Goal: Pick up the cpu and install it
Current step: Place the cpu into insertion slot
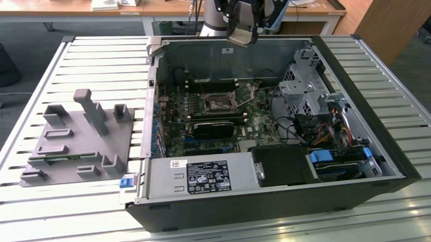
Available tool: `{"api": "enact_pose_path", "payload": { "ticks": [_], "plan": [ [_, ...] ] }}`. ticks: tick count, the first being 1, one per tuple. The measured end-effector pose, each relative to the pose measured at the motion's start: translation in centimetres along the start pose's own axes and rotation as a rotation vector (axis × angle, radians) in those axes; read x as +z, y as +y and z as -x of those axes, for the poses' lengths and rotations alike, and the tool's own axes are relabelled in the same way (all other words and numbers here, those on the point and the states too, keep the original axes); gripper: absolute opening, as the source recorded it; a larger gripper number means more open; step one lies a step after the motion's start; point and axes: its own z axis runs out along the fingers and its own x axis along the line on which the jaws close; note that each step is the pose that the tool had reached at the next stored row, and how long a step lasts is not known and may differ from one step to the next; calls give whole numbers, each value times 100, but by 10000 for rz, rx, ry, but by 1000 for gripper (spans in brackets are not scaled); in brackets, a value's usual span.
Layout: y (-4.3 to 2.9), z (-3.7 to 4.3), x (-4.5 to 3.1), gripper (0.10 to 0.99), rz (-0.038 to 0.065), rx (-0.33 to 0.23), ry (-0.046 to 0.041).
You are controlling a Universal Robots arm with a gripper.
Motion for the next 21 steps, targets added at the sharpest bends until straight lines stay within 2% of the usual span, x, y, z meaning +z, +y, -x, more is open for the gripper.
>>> {"api": "enact_pose_path", "payload": {
  "ticks": [21],
  "plan": [
    [0,0,6,541,3,1695,-94]
  ]
}}
